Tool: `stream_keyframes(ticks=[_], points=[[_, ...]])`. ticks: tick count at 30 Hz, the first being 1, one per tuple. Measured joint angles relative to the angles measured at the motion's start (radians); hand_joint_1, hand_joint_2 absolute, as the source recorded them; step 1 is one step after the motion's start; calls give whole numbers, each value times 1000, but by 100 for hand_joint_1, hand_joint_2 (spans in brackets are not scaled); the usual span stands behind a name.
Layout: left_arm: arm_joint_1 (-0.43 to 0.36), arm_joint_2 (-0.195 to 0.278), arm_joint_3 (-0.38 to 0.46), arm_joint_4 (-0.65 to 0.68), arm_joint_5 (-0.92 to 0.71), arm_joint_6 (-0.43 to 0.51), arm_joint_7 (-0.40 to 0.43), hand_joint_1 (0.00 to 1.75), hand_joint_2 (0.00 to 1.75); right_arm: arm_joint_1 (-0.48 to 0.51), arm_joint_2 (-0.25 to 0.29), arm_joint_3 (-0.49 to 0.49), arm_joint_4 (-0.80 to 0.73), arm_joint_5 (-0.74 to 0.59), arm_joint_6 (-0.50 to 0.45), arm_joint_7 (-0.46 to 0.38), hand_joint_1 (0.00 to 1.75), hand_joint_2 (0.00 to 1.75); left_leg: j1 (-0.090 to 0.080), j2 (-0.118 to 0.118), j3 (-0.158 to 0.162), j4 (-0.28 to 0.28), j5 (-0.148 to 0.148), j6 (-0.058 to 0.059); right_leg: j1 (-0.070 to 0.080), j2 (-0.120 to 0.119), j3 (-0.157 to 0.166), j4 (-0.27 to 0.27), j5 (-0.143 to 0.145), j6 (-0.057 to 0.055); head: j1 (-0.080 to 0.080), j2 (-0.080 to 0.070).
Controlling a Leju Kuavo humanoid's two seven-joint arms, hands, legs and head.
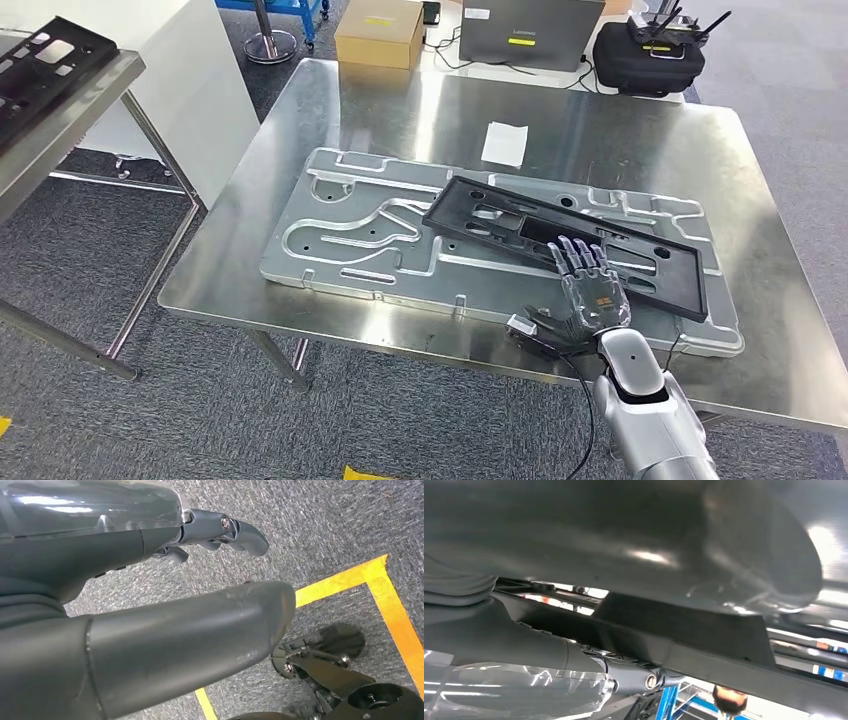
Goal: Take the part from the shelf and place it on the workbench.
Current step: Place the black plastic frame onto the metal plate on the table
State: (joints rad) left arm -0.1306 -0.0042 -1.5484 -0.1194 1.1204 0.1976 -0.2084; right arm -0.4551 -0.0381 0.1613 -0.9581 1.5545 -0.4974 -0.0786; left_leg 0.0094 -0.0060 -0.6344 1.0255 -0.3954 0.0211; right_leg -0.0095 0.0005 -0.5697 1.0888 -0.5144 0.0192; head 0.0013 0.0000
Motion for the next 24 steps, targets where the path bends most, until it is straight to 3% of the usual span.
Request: stream_keyframes(ticks=[2,5,6,8,10,11,12,13,15,17,20,21,22,24], points=[[-1,-1,0,0,0,0,0,0,0,-3,1,-1,-1,0,0,0,0,0,-1,0,-5,0,10,-11,8,0,33,-70,19,-9,0,0],[1,-1,0,0,0,-1,0,0,0,-2,2,-2,-1,0,0,-1,0,0,0,0,-12,-3,20,-30,8,-1,23,-78,39,-24,-1,0],[1,-1,0,0,1,-2,0,0,0,-2,4,-2,-2,0,0,-2,0,0,0,0,-20,8,5,-35,6,-3,17,-82,49,-31,-2,0],[1,-1,0,0,2,-5,0,0,0,-2,7,-2,-2,0,-2,-3,0,0,2,1,-51,90,-70,-41,3,-7,-1,-87,68,-43,-5,0],[1,-2,0,0,2,-7,0,0,0,2,8,-2,-2,1,-6,-3,0,0,4,1,-88,222,-159,-46,5,-9,-27,-86,85,-48,-8,0],[1,-2,0,0,3,-7,1,0,0,5,9,-2,-3,3,-9,-3,0,0,4,1,-90,264,-183,-48,6,-10,-40,-84,94,-47,-8,0],[1,-1,0,0,5,-7,1,0,0,8,9,-2,-3,6,-12,-3,0,0,4,1,-73,269,-188,-49,6,-10,-53,-82,103,-46,-8,0],[1,-1,0,0,6,-7,2,0,0,12,10,-2,-4,9,-16,-3,0,0,4,1,-35,233,-177,-48,6,-10,-65,-79,111,-44,-9,0],[-2,-1,0,0,9,-7,2,0,0,17,11,-2,-9,13,-22,-1,0,0,3,1,70,91,-145,-42,6,-10,-87,-69,125,-36,-9,0],[-5,-1,0,0,13,-8,3,0,0,19,12,-1,-17,14,-29,6,0,0,-2,0,124,1,-127,-31,6,-10,-99,-62,136,-25,-7,0],[-3,-2,0,0,19,-10,5,0,0,23,13,4,-25,14,-33,18,0,0,-5,1,119,-10,-105,-10,4,-9,-102,-67,154,-6,-5,0],[-4,-2,0,0,19,-11,6,0,0,24,13,7,-27,14,-33,21,0,0,-3,3,115,-14,-93,-2,3,-6,-107,-60,143,-1,-5,0],[-5,-3,0,0,19,-13,6,0,0,25,13,9,-30,14,-33,25,0,0,-2,4,107,-18,-80,6,2,-4,-117,-35,113,4,-4,0],[-7,-3,0,0,20,-15,6,0,0,26,12,14,-36,14,-33,33,0,0,0,7,82,-20,-56,14,-1,-1,-151,68,14,11,-1,0]])
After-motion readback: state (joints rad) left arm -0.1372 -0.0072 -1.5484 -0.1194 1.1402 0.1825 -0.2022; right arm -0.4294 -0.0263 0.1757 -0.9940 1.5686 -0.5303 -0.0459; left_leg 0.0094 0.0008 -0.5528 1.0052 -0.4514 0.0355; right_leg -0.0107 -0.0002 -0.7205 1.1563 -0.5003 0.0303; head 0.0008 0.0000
